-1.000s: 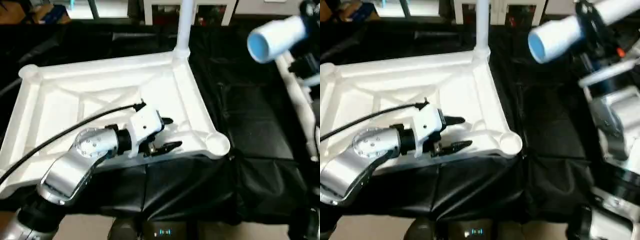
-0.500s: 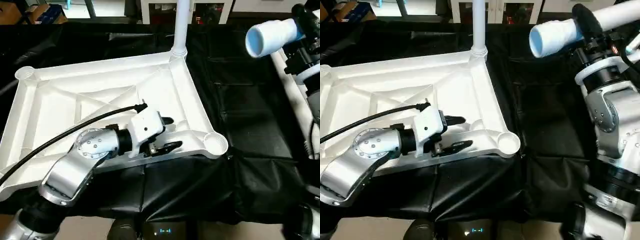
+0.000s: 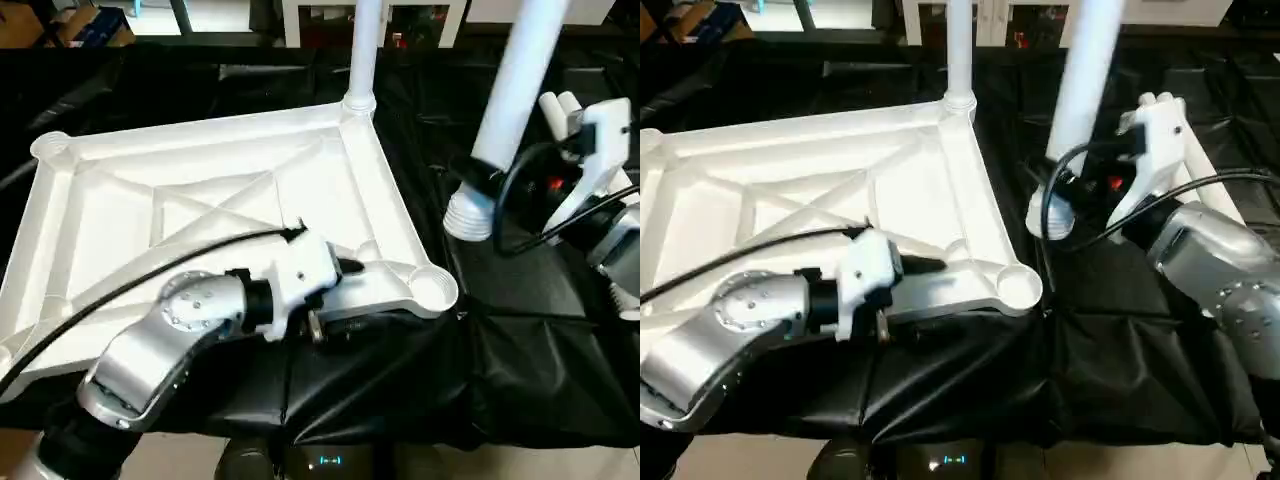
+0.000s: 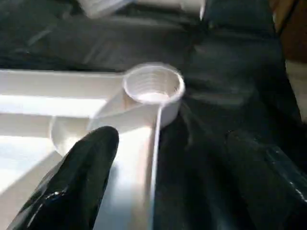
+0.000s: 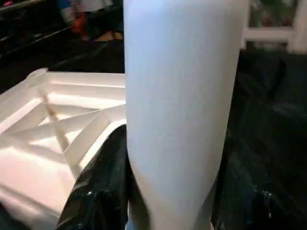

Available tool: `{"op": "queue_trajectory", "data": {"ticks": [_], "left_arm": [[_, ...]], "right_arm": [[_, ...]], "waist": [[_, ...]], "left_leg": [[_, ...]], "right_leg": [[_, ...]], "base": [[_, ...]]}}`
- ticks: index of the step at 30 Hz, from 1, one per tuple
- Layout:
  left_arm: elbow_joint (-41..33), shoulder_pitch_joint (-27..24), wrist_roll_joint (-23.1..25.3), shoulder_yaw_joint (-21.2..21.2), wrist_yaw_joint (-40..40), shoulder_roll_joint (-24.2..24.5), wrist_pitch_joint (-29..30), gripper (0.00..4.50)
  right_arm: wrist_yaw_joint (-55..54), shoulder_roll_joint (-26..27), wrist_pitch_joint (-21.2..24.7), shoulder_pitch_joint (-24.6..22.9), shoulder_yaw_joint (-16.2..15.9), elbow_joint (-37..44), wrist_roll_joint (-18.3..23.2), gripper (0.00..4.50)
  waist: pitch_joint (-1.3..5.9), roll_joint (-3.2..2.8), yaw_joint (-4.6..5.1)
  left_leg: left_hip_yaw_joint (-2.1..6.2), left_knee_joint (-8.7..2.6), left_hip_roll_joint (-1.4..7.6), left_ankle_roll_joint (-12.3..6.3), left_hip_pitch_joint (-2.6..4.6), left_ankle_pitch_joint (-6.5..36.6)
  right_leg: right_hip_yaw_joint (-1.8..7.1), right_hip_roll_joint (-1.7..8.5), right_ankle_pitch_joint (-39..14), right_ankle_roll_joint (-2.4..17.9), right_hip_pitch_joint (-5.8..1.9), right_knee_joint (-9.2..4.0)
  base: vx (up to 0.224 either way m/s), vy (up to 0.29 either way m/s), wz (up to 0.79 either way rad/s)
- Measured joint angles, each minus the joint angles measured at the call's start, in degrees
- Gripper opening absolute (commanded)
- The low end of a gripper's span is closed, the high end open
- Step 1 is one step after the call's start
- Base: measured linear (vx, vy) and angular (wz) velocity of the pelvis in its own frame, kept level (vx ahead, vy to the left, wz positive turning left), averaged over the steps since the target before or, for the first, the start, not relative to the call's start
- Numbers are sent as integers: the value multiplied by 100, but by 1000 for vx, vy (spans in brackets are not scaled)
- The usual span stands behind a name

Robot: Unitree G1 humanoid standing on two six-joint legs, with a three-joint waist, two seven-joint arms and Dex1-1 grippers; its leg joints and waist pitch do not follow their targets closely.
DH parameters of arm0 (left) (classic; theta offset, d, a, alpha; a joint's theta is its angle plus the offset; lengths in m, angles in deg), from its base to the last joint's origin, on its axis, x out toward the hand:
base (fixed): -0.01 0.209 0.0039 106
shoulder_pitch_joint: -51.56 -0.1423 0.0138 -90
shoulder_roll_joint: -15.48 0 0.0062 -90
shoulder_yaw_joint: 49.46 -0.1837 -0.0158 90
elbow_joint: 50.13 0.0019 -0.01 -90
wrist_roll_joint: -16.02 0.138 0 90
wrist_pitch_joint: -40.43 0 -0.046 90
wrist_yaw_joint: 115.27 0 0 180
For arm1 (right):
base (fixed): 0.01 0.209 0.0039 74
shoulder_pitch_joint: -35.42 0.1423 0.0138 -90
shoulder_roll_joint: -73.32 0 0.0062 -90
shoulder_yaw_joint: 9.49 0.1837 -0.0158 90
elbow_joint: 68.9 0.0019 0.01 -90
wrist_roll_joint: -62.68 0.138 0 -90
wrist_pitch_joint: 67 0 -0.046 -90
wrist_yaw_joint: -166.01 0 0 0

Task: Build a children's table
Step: Insert table leg to table base

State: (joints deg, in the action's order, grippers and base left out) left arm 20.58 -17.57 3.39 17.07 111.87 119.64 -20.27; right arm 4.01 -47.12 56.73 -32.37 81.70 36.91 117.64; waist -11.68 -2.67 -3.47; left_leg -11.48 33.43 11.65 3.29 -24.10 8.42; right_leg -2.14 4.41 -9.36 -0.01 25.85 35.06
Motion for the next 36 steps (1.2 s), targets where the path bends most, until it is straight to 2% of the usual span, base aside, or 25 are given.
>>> {"op": "queue_trajectory", "data": {"ticks": [2, 5, 16, 22, 23, 36], "left_arm": [[175, -2, 169, -76, -6, 51, -24, 400], [230, 8, 339, -165, -47, 56, -47, 362], [546, 149, 893, -368, -259, -10, -181, 277], [624, 166, 1008, -408, -282, -45, -303, 240], [640, 166, 1016, -411, -283, -45, -330, 222], [668, 168, 1424, -580, -155, 122, -618, 133]], "right_arm": [[198, 30, -122, -87, -96, 85, -186, 186], [388, 124, -302, -218, -171, 136, -399, 186], [846, 580, -769, -723, -105, 207, -722, 186], [1006, 799, -854, -937, 204, 188, -522, 186], [1034, 804, -883, -968, 220, 167, -524, 186], [1249, 971, -921, -1068, 396, 139, -737, 186]], "waist": [[0, 0, 5], [0, 0, 5], [1, -3, 9], [5, -9, 12], [5, -9, 13], [37, -59, 51]], "left_leg": [[0, 1, 0, -1, 0, 0], [0, 6, 0, -2, -1, 0], [1, 14, 2, -2, 1, 0], [1, 18, 1, -3, 5, 0], [1, 18, 1, -3, 6, 0], [3, 17, 1, -2, 11, -1]], "right_leg": [[1, 0, 1, 1, 0, 0], [2, 0, 4, 6, -1, 1], [2, 0, 11, 16, -4, 5], [2, 1, 17, 25, -8, 5], [2, 1, 18, 26, -9, 5], [2, 0, 29, 25, -10, 5]], "base": [[0, 0, 0], [0, 0, 0], [0, 0, 0], [0, 0, 0], [0, 0, 0], [0, 0, 0]]}}
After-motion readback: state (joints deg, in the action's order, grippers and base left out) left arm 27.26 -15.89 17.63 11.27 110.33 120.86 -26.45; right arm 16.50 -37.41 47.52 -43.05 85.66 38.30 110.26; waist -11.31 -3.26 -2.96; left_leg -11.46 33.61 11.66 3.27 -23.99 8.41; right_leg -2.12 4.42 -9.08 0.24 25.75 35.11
